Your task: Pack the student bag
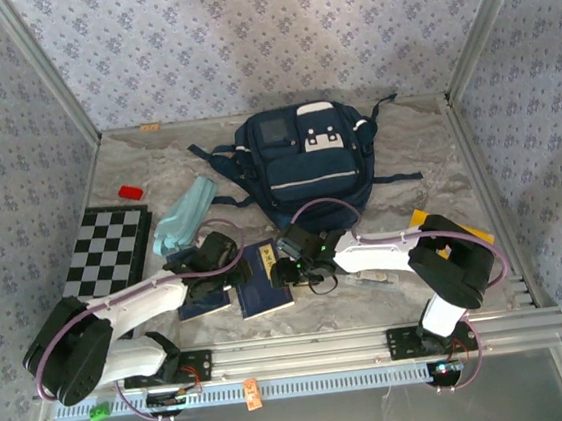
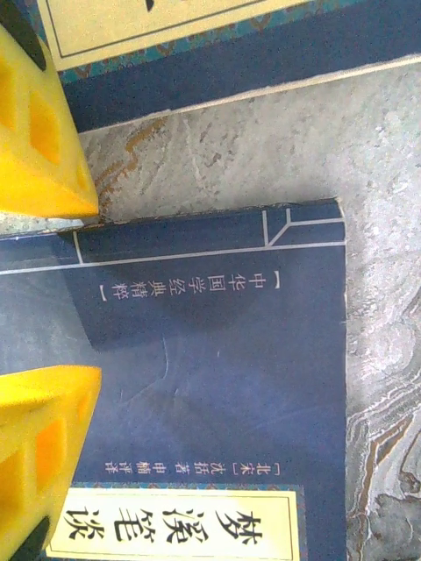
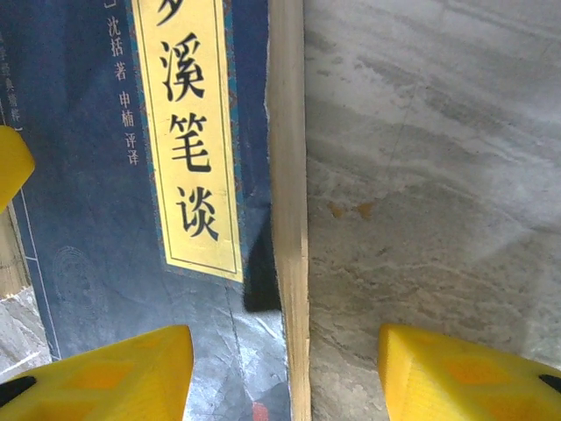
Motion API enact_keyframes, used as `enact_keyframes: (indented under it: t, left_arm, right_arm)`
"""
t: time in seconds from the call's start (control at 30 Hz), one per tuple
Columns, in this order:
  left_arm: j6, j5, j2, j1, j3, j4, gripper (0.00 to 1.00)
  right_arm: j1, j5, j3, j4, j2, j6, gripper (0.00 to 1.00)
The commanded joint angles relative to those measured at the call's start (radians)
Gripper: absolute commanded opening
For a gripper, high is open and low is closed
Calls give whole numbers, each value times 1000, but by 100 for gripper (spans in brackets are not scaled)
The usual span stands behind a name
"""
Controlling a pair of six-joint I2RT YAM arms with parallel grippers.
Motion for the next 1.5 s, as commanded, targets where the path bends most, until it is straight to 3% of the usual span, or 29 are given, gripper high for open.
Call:
enact_keyframes:
  t: [0.0, 0.23, 0.93, 1.47]
  left_arm:
    - [6, 8, 24, -6, -37, -36, 46]
    - [8, -3, 38, -7, -46, -23, 45]
    - [4, -1, 20, -8, -76, 11, 44]
    - [1, -3, 8, -8, -80, 17, 45]
  right_arm:
    - [22, -52, 32, 79, 44, 16, 59]
    - [20, -23, 63, 2, 49, 9, 60]
    - [-11, -137, 48, 78, -46, 52, 60]
    - [-43, -196, -34, 170, -69, 104, 41]
